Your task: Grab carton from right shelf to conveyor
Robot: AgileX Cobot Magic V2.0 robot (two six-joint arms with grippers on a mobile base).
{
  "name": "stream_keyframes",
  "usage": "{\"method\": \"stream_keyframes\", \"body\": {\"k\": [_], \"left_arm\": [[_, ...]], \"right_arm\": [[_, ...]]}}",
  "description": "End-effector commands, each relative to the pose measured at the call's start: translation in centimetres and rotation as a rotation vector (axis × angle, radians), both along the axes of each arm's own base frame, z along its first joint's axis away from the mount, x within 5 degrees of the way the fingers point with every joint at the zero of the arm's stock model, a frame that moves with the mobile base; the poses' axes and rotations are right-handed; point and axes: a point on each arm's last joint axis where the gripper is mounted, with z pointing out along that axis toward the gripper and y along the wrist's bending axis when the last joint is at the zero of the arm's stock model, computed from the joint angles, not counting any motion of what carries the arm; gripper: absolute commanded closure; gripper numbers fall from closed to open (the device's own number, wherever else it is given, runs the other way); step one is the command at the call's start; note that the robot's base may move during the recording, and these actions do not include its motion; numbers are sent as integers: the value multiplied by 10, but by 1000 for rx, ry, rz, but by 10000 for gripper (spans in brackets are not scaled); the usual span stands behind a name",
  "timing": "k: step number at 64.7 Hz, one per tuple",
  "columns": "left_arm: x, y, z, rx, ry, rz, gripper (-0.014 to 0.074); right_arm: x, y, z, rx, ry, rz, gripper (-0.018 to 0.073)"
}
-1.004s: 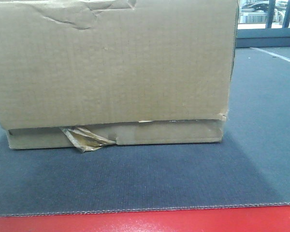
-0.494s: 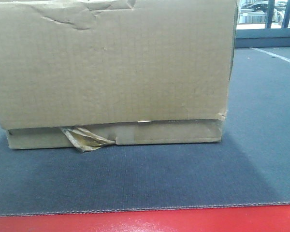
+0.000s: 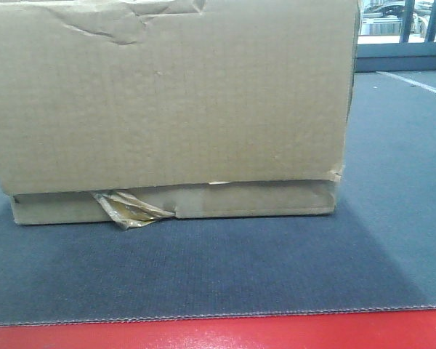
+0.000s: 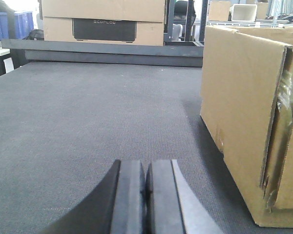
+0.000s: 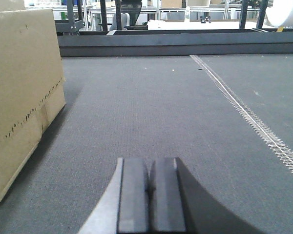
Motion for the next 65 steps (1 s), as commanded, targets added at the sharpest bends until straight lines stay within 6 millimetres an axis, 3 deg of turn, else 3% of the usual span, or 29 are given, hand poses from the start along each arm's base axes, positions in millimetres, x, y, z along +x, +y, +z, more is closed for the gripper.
{"method": "stream_keyframes", "body": {"k": [1, 65], "left_arm": [[-1, 0, 3, 5, -27, 0, 606], [-1, 0, 3, 5, -27, 0, 606]], "right_arm": [[0, -1, 3, -7, -41, -8, 626], [0, -1, 4, -6, -48, -9, 626]]}}
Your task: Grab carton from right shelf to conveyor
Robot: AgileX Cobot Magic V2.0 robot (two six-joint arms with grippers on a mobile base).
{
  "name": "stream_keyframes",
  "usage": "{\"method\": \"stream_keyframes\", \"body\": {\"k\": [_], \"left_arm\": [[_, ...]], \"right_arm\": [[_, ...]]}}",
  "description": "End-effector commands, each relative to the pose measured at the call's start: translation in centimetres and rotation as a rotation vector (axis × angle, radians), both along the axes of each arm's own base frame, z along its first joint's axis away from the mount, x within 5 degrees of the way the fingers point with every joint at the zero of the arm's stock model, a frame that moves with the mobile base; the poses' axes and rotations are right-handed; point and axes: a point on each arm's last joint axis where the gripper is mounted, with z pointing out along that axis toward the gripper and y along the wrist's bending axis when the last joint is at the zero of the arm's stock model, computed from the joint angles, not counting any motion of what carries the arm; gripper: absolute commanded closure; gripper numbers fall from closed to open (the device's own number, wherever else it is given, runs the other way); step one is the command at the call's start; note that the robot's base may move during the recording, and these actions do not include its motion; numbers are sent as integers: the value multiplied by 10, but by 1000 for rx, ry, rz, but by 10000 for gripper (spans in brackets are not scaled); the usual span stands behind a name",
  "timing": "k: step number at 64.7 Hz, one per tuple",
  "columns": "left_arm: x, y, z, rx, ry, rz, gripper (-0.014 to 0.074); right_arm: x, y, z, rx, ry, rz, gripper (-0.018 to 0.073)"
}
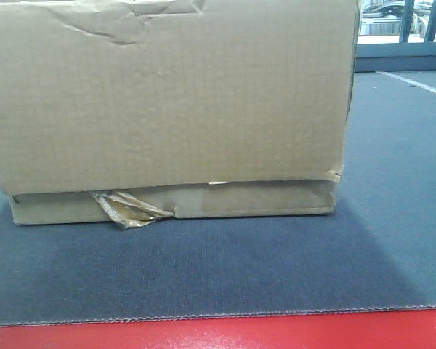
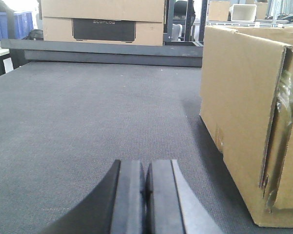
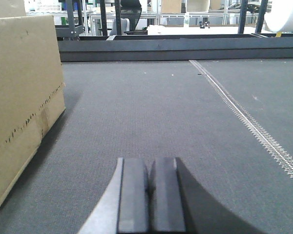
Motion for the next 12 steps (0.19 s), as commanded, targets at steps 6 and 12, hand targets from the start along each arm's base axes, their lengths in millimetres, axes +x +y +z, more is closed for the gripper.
{"method": "stream_keyframes", "body": {"k": [6, 12], "left_arm": [[-1, 0, 3, 5, -27, 0, 606], [-1, 0, 3, 5, -27, 0, 606]], "right_arm": [[0, -1, 3, -7, -32, -8, 626], [0, -1, 3, -7, -32, -8, 626]]}}
